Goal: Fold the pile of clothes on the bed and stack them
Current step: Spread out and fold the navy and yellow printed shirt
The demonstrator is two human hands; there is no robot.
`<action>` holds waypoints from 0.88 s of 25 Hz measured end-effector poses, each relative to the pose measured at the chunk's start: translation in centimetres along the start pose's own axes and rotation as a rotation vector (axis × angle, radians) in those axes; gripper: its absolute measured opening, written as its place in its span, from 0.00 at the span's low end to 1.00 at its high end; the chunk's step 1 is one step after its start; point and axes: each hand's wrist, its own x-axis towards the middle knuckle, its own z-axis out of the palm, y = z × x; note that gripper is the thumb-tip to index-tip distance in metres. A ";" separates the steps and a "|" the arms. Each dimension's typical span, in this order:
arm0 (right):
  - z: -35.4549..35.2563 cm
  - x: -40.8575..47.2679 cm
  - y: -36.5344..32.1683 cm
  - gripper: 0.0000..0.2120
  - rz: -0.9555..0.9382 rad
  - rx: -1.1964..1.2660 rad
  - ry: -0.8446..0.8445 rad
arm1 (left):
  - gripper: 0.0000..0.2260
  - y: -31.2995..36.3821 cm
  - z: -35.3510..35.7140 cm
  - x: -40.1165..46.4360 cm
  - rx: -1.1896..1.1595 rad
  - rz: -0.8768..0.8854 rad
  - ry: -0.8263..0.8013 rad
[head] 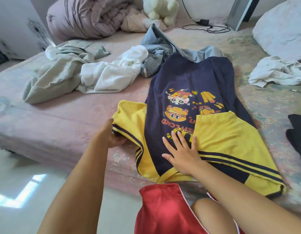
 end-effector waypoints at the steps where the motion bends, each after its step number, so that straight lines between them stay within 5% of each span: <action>1: 0.2 0.1 0.0 0.54 -0.002 0.000 0.006 | 0.17 0.4 0.1 0.1 0.050 0.003 -0.017; 3: 0.2 0.3 0.1 0.55 -0.006 0.026 0.013 | 0.11 1.1 0.2 0.3 0.117 0.130 0.056; 5: -0.1 0.1 0.7 0.54 -0.023 0.087 0.041 | 0.08 2.2 0.5 0.6 0.110 0.408 0.191; 7: -0.8 -0.6 1.6 0.48 -0.012 0.259 0.109 | 0.06 3.2 2.3 -1.0 0.197 0.723 0.163; 11: -3.2 -1.0 4.9 0.22 0.278 1.044 0.398 | 0.03 -0.6 8.7 -6.6 0.597 1.053 -0.205; 14: -5.2 0.8 8.2 0.25 0.589 1.489 0.344 | 0.06 -8.3 11.0 -7.9 0.971 1.060 -0.676; 16: -5.6 1.8 9.2 0.32 0.636 1.496 0.216 | 0.14 -11.7 10.3 -7.2 1.149 1.003 -0.804; 20: -6.5 2.9 9.0 0.28 0.608 1.262 0.220 | 0.40 -11.4 5.3 -2.7 1.659 1.245 -0.472; 22: -7.0 3.2 8.9 0.19 0.577 1.169 0.222 | 0.41 -10.6 2.6 -0.8 1.818 1.278 -0.327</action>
